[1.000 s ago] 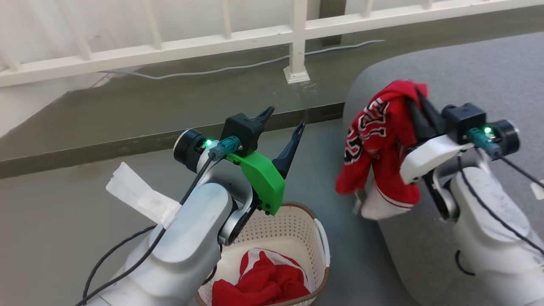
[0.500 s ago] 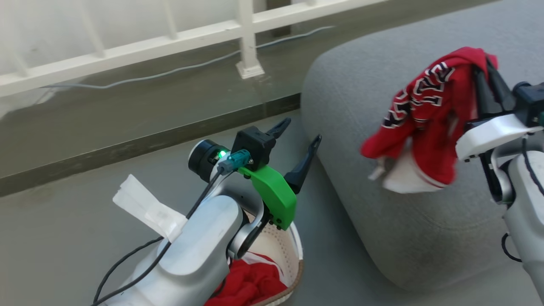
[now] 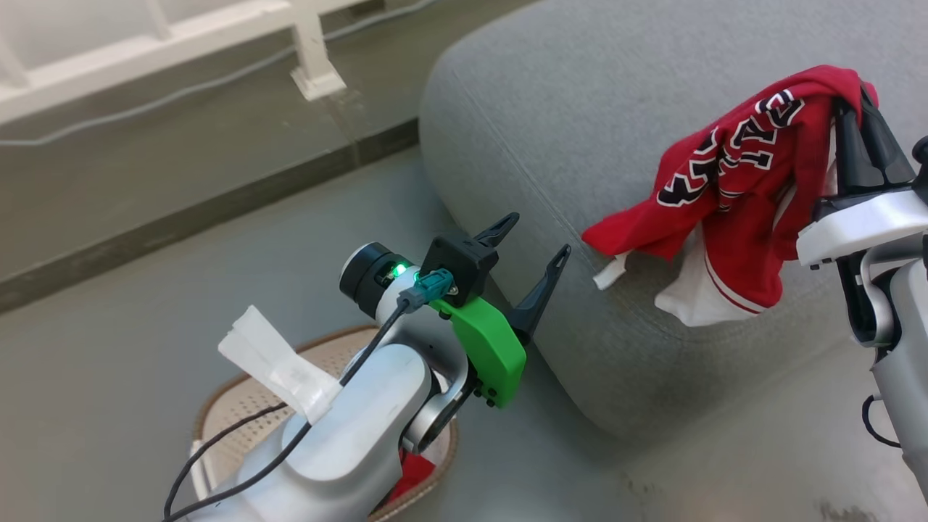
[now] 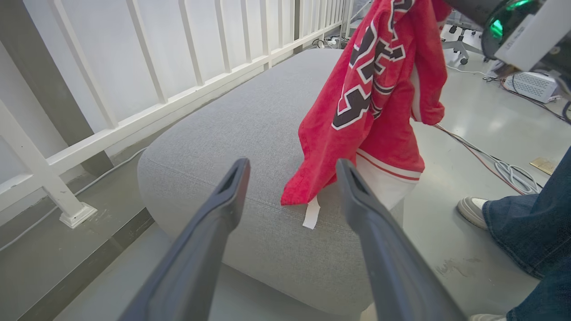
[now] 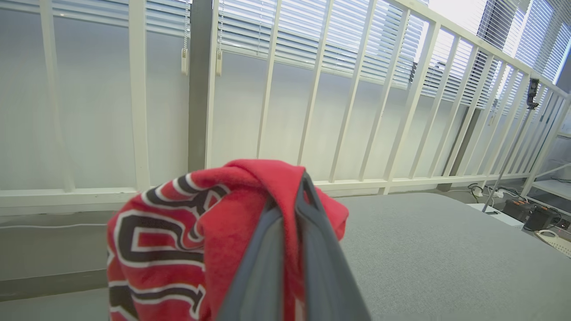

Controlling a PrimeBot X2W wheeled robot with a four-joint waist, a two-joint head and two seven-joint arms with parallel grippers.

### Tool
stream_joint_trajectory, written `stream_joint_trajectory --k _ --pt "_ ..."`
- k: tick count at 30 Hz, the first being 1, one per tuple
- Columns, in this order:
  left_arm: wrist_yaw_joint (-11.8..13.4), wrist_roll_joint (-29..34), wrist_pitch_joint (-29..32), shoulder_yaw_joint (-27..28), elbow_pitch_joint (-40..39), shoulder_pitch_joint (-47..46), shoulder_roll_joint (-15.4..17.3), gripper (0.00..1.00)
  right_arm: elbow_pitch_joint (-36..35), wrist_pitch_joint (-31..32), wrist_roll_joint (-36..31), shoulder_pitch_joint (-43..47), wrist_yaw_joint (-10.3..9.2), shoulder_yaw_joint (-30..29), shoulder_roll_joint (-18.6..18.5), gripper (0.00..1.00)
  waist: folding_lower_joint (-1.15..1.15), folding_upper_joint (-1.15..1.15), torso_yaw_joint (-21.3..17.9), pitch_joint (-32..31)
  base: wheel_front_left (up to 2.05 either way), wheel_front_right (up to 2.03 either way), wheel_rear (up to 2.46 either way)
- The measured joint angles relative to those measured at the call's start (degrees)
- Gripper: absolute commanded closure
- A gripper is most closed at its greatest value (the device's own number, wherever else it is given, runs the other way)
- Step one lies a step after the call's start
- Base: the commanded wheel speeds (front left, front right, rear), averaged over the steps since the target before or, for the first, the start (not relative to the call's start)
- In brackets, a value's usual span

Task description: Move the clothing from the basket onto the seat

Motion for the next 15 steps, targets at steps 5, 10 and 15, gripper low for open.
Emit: stream_joint_trajectory --k 5,10,15 --pt "0.15 0.56 0.52 -0.82 -0.24 -1.83 0.34 0.00 -0.04 0.00 1.26 -0.63 -0.01 -1.68 1.13 1.00 0.00 0.00 -1.61 3.37 0.00 0.00 0.00" --pt "0.15 0.93 1.02 -1.32 -0.52 -3.43 0.38 0.00 0.02 0.00 1.48 -3.98 0.03 -2.14 1.35 1.00 0.00 0.00 -2.10 6.13 0.00 0.00 0.00" --pt "0.19 3.18 1.49 -1.34 -0.64 -4.99 0.52 0.00 1.15 0.00 1.49 -10.26 0.08 -4.01 -0.38 1.00 0.00 0.00 -1.53 9.10 0.00 0.00 0.00"
